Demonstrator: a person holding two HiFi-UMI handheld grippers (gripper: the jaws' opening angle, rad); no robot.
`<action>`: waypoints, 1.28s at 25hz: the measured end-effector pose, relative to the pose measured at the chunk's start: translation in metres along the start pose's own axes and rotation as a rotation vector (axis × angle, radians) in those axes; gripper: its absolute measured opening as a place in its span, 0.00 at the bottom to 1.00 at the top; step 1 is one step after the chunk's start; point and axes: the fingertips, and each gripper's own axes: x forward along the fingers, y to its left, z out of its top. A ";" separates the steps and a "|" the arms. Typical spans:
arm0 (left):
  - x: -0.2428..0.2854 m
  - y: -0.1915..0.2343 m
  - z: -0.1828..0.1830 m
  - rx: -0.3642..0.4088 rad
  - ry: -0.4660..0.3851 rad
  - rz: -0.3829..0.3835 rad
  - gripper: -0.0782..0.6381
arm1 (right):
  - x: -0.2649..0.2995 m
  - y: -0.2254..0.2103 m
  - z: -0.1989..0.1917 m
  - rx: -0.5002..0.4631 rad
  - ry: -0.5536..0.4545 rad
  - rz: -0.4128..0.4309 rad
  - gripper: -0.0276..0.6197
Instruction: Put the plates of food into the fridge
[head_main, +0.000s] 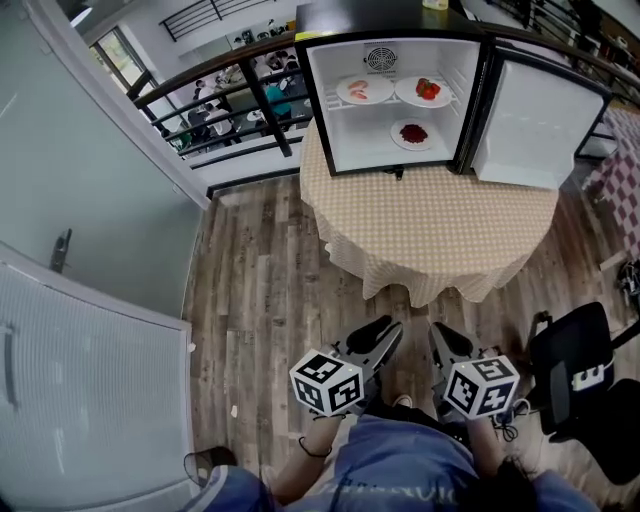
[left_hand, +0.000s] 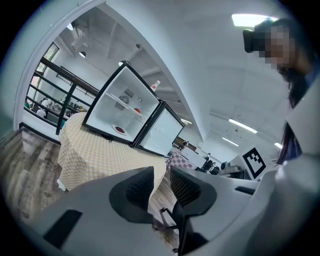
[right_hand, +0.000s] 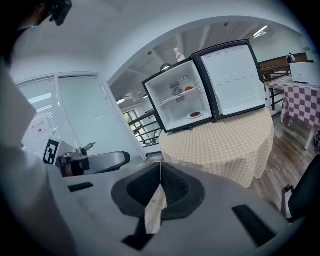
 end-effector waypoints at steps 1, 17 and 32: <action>-0.003 -0.006 -0.004 0.005 -0.003 0.007 0.27 | -0.007 0.000 -0.003 -0.008 -0.003 0.008 0.07; -0.034 -0.082 -0.053 0.074 -0.019 0.055 0.26 | -0.076 0.013 -0.040 -0.085 -0.008 0.102 0.07; -0.027 -0.107 -0.059 0.121 0.018 0.028 0.26 | -0.091 0.008 -0.038 -0.086 -0.034 0.109 0.07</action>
